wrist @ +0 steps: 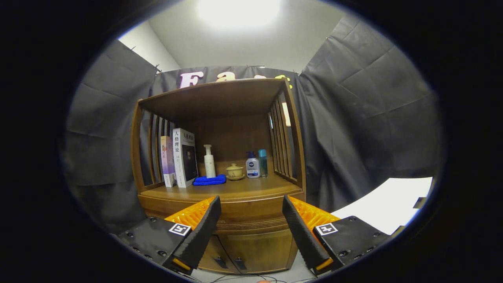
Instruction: Pull open the drawer, take out the items inside it, and place them on the countertop above the cabinet.
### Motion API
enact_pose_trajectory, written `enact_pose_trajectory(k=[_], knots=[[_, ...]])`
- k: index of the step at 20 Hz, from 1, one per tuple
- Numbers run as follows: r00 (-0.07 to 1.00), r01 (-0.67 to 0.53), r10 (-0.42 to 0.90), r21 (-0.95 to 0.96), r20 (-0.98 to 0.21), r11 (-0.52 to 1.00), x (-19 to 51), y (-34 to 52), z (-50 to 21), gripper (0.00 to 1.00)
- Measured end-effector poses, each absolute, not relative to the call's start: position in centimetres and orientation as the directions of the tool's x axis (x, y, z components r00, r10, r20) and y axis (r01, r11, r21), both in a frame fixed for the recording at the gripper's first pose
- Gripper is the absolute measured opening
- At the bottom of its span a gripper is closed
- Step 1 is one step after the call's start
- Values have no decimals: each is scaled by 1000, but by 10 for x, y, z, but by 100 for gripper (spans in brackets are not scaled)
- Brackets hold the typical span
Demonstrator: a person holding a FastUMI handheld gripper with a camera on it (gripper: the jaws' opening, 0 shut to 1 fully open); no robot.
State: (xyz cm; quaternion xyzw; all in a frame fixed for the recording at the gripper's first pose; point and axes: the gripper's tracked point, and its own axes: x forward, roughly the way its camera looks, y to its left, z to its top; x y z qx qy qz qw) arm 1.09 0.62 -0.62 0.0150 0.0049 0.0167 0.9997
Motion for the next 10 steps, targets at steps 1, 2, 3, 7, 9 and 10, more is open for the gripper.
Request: enact_pose_trajectory(k=[1, 2, 3, 7, 9, 10], knots=[[999, -40, 41, 38, -12, 998, 13, 9, -8, 99], [999, -48, 49, 43, -15, 998, 17, 13, -9, 99], [998, -53, 54, 47, -20, 997, 26, 20, -9, 99], [995, -88, 90, 50, -41, 995, 56, 44, -19, 99], [993, -105, 107, 50, -58, 993, 68, 55, -26, 99], [991, -114, 117, 53, -66, 992, 73, 60, -30, 99]])
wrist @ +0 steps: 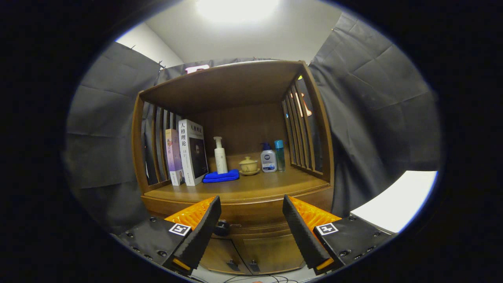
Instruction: Pull open the drawer, take out the items inside it, and place them on the countertop above the cabinet.
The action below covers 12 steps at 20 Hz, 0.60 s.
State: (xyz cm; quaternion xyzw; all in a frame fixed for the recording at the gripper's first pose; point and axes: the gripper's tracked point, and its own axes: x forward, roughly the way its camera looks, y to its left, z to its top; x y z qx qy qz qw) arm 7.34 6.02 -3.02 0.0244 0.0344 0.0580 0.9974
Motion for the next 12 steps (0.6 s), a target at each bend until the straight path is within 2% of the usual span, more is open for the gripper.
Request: enact_pose_trajectory(k=[12], knots=[[946, -215, 205, -13, -250, 977, 127, 126, -126, 99]])
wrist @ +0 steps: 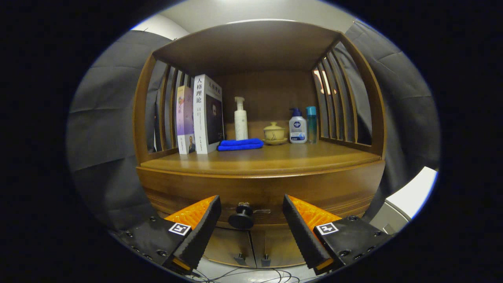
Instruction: Pull open the drawer, take out the items inside it, and place them on the countertop above the cabinet.
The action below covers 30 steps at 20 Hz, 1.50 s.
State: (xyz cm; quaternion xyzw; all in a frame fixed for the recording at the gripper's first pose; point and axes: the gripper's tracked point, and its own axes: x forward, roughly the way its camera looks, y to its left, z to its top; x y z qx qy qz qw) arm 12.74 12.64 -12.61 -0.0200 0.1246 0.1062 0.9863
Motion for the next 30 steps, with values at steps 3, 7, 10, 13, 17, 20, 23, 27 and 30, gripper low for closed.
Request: enact_pose_trajectory(k=[3, 7, 10, 13, 17, 20, 23, 27, 30], knots=[[935, -206, 190, -23, -298, 978, 135, 129, -149, 100], [924, -210, 190, -24, -330, 977, 136, 135, -165, 82], [918, -221, 206, -6, -339, 975, 137, 143, -168, 64], [916, -210, 193, -11, -352, 978, 136, 142, -169, 46], [903, -204, 186, -7, -388, 979, 131, 142, -168, 35], [913, -204, 177, -35, -369, 978, 114, 138, -166, 35], [912, -209, 184, -31, -367, 977, 94, 135, -165, 35], [910, -215, 189, -30, -369, 976, 71, 131, -163, 35], [907, -219, 195, -23, -374, 975, 56, 129, -161, 35]])
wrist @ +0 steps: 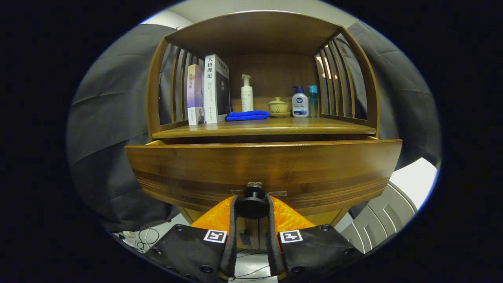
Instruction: Pull open the drawer, take out the items inside it, and place them on the countertop above the cabinet.
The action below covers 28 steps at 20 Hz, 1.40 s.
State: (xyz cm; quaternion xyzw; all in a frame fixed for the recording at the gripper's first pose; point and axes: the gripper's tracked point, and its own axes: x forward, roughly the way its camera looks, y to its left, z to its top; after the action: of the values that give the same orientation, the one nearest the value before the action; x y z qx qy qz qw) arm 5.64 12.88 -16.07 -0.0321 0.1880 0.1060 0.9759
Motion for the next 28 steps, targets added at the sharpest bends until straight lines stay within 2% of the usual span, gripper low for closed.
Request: enact_pose_trajectory(k=[17, 24, 28], knots=[[894, -264, 221, -60, -389, 963, -19, 119, -164, 35], [900, -270, 229, -62, -371, 961, -24, 118, -164, 35], [918, -289, 257, -67, -301, 955, -17, 118, -143, 54]])
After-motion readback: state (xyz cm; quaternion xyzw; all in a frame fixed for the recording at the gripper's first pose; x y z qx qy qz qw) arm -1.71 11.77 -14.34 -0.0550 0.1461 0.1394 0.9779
